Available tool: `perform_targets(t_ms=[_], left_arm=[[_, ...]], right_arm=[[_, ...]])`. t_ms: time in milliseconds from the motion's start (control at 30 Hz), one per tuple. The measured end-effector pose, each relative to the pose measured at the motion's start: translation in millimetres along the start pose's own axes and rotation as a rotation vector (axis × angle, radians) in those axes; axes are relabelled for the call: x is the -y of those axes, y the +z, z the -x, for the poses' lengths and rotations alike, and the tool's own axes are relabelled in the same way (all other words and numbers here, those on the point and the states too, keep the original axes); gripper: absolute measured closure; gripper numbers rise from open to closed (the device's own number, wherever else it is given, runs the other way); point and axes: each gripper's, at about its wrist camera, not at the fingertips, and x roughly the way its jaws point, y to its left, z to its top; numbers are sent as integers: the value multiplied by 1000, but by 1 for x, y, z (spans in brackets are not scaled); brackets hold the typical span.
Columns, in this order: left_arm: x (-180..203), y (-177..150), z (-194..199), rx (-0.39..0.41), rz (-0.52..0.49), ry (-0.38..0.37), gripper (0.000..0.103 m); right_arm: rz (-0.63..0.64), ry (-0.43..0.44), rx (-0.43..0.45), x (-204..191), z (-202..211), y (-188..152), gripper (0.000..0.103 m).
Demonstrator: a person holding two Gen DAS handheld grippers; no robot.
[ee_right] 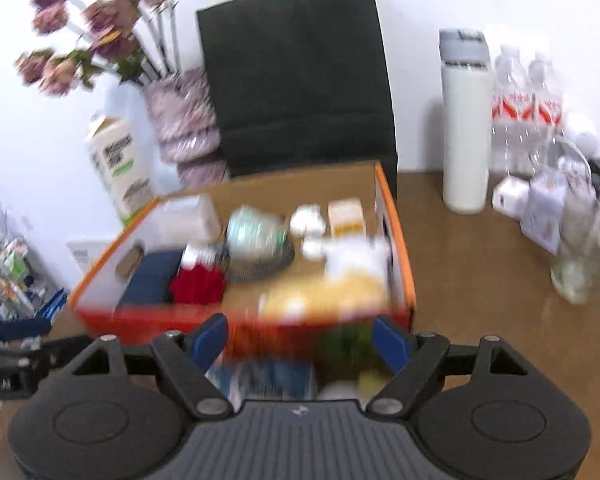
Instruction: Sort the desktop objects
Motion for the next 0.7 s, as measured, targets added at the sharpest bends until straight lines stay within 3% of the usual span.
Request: perform_targets(t_ms=[167, 367, 533, 700], left_arm=[[25, -48, 16, 7, -31, -33, 8], [62, -93, 26, -5, -123, -133, 6], [86, -107, 34, 5, -161, -212, 4], [109, -113, 29, -10, -212, -186, 4]], right_arm=[[66, -51, -2, -6, 25, -50, 25], [42, -57, 7, -2, 54, -94, 25], [23, -49, 5, 4, 75, -118, 25], [73, -88, 33, 4, 96, -132, 25]])
